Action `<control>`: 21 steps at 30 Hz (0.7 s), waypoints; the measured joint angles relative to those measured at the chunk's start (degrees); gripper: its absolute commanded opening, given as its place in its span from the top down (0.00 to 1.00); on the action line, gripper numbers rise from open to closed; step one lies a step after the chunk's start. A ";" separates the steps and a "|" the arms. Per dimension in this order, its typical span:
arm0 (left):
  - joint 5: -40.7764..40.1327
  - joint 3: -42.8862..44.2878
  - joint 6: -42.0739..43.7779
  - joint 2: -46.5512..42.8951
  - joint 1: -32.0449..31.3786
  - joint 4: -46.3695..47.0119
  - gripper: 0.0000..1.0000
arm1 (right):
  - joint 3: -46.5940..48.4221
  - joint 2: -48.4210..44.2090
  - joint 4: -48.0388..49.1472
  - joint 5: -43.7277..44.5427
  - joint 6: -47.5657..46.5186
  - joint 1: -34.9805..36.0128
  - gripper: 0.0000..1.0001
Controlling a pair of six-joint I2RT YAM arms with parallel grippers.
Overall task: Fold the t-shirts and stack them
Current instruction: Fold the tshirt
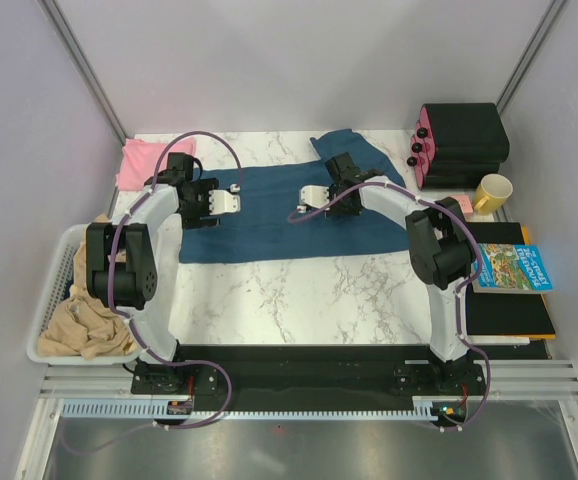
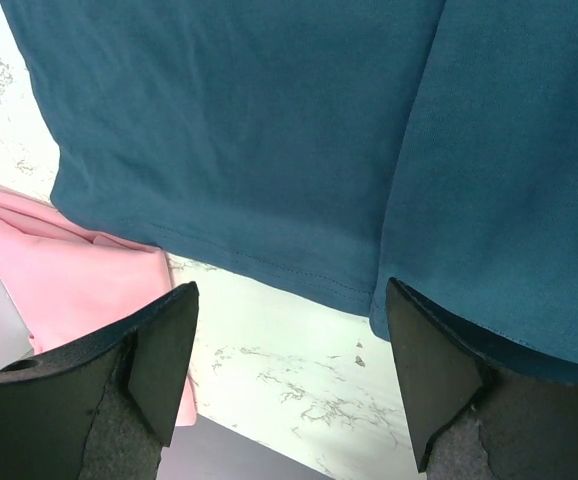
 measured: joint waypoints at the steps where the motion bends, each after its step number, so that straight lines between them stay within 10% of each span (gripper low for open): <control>1: -0.02 -0.09 0.00 0.00 0.00 0.26 0.18 | 0.00 0.00 0.59 0.26 -0.02 0.00 1.00; 13: -0.07 -0.31 -0.50 0.00 0.00 0.94 0.17 | 0.09 0.00 8.68 3.15 -2.67 1.07 0.95; 21: -0.68 -0.31 -0.59 0.00 0.00 1.01 0.17 | 0.11 0.00 13.86 5.20 -5.07 2.89 0.48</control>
